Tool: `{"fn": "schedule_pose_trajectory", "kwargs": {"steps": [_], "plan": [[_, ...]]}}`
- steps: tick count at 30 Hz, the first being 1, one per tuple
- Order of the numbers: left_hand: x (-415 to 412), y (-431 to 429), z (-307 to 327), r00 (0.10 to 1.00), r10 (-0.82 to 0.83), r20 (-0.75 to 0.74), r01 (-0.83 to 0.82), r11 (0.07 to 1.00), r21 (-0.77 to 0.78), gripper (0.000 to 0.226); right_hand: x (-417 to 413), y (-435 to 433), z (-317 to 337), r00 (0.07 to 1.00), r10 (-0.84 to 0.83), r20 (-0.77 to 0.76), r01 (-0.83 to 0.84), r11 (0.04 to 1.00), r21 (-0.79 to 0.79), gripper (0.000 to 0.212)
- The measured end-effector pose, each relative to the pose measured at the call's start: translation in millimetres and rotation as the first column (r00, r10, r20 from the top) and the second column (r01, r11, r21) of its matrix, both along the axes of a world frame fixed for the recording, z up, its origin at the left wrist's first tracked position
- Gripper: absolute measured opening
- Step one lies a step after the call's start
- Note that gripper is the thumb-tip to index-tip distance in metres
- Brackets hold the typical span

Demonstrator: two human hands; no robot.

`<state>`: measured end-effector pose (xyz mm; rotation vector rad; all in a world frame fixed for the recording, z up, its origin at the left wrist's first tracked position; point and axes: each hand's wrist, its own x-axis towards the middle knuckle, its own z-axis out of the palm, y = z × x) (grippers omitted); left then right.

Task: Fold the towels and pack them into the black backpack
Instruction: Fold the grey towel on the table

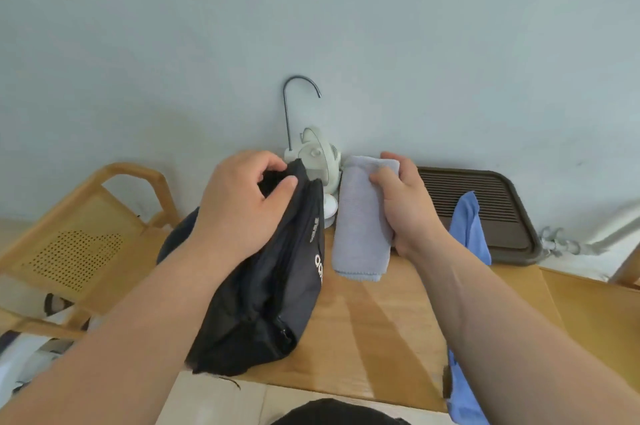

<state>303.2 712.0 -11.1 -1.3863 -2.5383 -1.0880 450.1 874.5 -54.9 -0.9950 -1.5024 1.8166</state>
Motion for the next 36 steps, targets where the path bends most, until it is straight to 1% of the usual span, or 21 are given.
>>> {"fn": "schedule_pose_trajectory", "kwargs": {"steps": [2,3,5,6,8,10,12,13,14,16,19,20,23,25,27,29,31,33,36], "plan": [[-30.5,-13.6,-5.4,0.996,-0.003,0.094,0.012,0.996,-0.093,0.021,-18.8,-17.7,14.7,1.000,-0.027,-0.007,0.027,1.000,0.000,0.048],[-42.1,-19.7,-9.7,0.990,-0.019,0.139,0.037,0.991,-0.131,0.023,-26.9,-25.9,22.7,0.999,-0.034,-0.020,0.034,0.999,-0.002,0.046],[-58.2,-30.4,-19.1,0.963,-0.069,0.260,0.110,0.983,-0.145,0.022,-41.4,-38.8,35.0,0.997,-0.048,-0.052,0.048,0.999,-0.005,0.037],[-62.8,-34.9,-23.4,0.938,-0.099,0.333,0.144,0.983,-0.113,0.021,-47.0,-44.1,39.7,0.996,-0.060,-0.072,0.059,0.998,-0.012,0.035],[-67.8,-42.2,-27.5,0.843,-0.169,0.511,0.188,0.982,0.016,0.019,-58.5,-56.5,49.4,0.988,-0.095,-0.119,0.094,0.995,-0.020,0.038],[-71.6,-47.7,-25.1,0.693,-0.272,0.667,0.233,0.961,0.150,0.027,-72.5,-68.5,56.2,0.985,-0.109,-0.137,0.111,0.994,0.010,0.046],[-78.8,-51.1,-20.3,0.547,-0.350,0.760,0.264,0.934,0.240,0.045,-89.4,-78.5,61.1,0.984,-0.104,-0.148,0.111,0.993,0.044,0.051],[-83.8,-52.4,-17.7,0.500,-0.362,0.787,0.253,0.930,0.267,0.049,-98.0,-82.7,62.9,0.984,-0.098,-0.151,0.109,0.992,0.066,0.051],[-89.2,-53.9,-15.4,0.475,-0.360,0.803,0.224,0.932,0.286,0.048,-107.0,-85.8,63.4,0.985,-0.090,-0.145,0.105,0.990,0.099,0.051],[-101.8,-57.8,-13.7,0.487,-0.313,0.815,0.139,0.949,0.282,0.049,-123.5,-90.1,63.3,0.994,-0.055,-0.093,0.072,0.980,0.184,0.053],[-122.3,-69.3,-19.9,0.502,-0.218,0.837,0.016,0.970,0.243,0.060,-140.9,-92.7,58.4,1.000,0.019,0.013,-0.022,0.958,0.286,0.061],[-129.6,-74.4,-23.1,0.501,-0.194,0.843,-0.027,0.970,0.240,0.061,-145.5,-93.0,56.0,0.998,0.050,0.049,-0.063,0.950,0.305,0.063],[-152.2,-88.7,-34.9,0.501,-0.130,0.855,-0.129,0.967,0.222,0.051,-157.2,-98.8,50.4,0.981,0.150,0.125,-0.183,0.926,0.329,0.063],[-165.0,-95.6,-43.6,0.480,-0.117,0.869,-0.143,0.967,0.209,0.045,-164.2,-105.9,47.4,0.967,0.183,0.174,-0.235,0.908,0.347,0.061],[-177.0,-100.0,-52.1,0.480,-0.124,0.869,-0.090,0.978,0.189,0.040,-170.8,-111.8,46.2,0.950,0.186,0.251,-0.274,0.882,0.384,0.058],[-191.8,-99.2,-61.9,0.530,-0.109,0.841,0.028,0.993,0.111,0.034,-178.5,-114.1,45.3,0.916,0.172,0.362,-0.325,0.847,0.421,0.057],[-209.5,-93.4,-74.9,0.574,-0.110,0.812,0.180,0.984,0.007,0.032,-187.1,-115.6,41.2,0.859,0.147,0.490,-0.389,0.810,0.439,0.058],[-224.9,-86.4,-88.2,0.629,-0.153,0.762,0.347,0.933,-0.099,0.031,-196.6,-119.8,33.6,0.794,0.111,0.598,-0.429,0.799,0.421,0.060],[-239.8,-81.5,-107.2,0.720,-0.300,0.626,0.525,0.825,-0.207,0.032,-212.2,-132.4,17.7,0.688,0.043,0.724,-0.449,0.809,0.379,0.062]]}}
